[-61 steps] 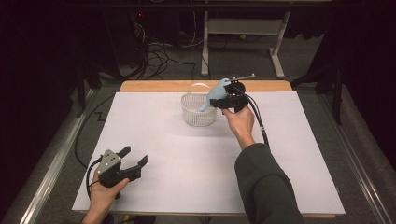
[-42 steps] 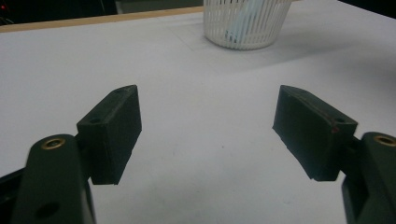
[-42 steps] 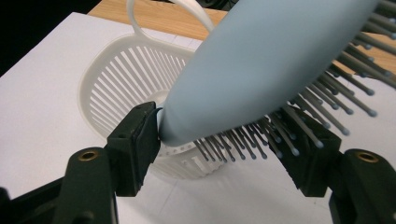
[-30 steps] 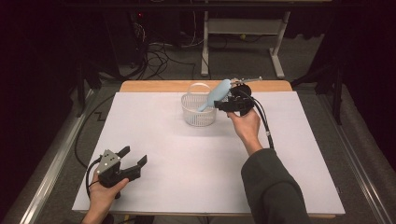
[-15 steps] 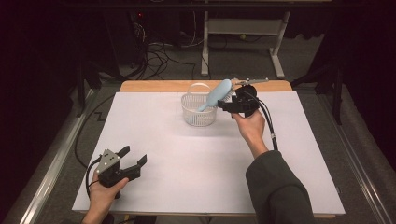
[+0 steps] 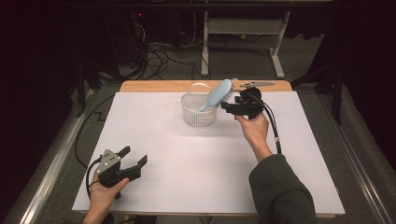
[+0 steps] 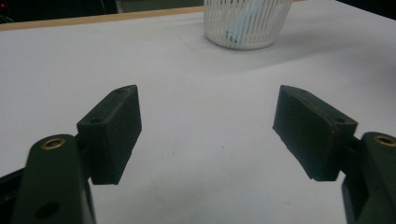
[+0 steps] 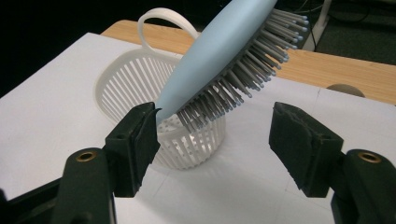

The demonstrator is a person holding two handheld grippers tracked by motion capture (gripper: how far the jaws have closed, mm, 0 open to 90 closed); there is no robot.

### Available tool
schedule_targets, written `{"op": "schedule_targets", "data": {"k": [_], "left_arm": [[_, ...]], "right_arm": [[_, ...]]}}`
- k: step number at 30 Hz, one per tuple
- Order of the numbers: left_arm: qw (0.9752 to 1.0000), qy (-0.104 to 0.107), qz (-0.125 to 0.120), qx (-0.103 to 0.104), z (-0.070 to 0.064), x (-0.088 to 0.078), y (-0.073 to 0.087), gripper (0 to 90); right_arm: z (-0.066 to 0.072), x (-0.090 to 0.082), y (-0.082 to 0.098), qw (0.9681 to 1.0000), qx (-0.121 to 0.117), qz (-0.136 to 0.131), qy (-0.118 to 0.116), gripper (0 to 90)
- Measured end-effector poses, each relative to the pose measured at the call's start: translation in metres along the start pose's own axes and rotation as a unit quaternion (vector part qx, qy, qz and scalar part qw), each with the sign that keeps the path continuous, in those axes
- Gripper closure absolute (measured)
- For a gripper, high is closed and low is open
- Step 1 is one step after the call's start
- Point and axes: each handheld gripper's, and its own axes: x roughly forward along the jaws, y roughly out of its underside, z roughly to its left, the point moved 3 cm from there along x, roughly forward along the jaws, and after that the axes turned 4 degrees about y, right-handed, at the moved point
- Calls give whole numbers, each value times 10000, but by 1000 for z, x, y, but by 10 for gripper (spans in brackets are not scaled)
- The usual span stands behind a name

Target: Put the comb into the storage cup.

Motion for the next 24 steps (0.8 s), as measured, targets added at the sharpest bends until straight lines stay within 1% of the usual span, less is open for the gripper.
{"op": "schedule_targets", "data": {"k": [6, 11, 16, 20, 22, 24], "left_arm": [[10000, 3, 1, -16, 0, 0, 0, 243], [10000, -2, 23, -30, 1, -1, 0, 244], [10000, -8, 0, -54, 1, -1, 0, 244], [10000, -3, -7, -49, 1, -1, 0, 244], [10000, -12, -13, -48, 2, -2, 0, 244], [10000, -10, -22, -53, 2, -2, 0, 244]], "right_arm": [[-4, -6, 1, 10000, 35, -62, 2, 332], [-6, -12, 3, 9999, 7, -161, -2, 331], [-8, -16, 6, 9998, -2, -184, 12, 330], [-9, -19, 8, 9998, -80, -180, 59, 331], [-9, -22, 10, 9996, -120, -257, 73, 332], [-10, -24, 12, 9996, -145, -235, 76, 331]]}}
